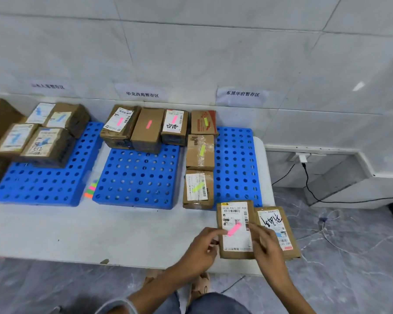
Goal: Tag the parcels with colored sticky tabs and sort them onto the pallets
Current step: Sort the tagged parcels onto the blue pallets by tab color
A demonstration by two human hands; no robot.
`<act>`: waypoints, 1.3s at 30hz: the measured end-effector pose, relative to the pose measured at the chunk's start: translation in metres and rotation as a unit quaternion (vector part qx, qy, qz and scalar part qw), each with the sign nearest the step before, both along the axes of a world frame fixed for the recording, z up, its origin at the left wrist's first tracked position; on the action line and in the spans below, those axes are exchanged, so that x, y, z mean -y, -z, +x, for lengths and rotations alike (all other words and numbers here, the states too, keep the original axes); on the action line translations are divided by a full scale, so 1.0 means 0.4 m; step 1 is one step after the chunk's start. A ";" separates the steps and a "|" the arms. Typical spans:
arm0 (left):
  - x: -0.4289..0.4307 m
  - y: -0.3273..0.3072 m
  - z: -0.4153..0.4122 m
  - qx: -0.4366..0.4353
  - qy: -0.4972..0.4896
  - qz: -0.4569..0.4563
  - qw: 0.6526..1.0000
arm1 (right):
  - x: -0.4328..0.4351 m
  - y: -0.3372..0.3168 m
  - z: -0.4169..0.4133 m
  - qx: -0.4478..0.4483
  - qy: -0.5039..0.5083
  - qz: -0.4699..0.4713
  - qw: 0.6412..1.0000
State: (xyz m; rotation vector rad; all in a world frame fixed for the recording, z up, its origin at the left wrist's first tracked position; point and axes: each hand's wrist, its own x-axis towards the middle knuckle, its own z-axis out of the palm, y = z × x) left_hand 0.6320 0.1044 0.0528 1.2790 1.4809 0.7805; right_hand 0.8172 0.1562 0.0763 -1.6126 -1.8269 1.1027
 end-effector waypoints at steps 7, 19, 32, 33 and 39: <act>-0.048 -0.118 -0.191 -0.055 -0.139 0.145 0.978 | -0.049 -0.117 -0.204 -0.081 -0.072 0.077 0.991; -0.017 0.014 -0.773 -0.092 -0.317 0.051 0.943 | -0.057 0.038 -0.851 -0.006 -0.247 -0.033 0.968; -0.120 0.159 -1.099 0.014 -0.295 -0.005 0.955 | -0.159 0.170 -1.177 0.206 -0.320 0.027 0.924; -0.132 0.156 -1.105 0.001 -0.277 -0.006 0.961 | -0.172 0.169 -1.181 0.221 -0.322 0.034 0.920; -0.170 0.152 -1.120 -0.179 -0.154 -0.046 0.971 | -0.235 0.135 -1.165 0.304 -0.371 0.044 0.877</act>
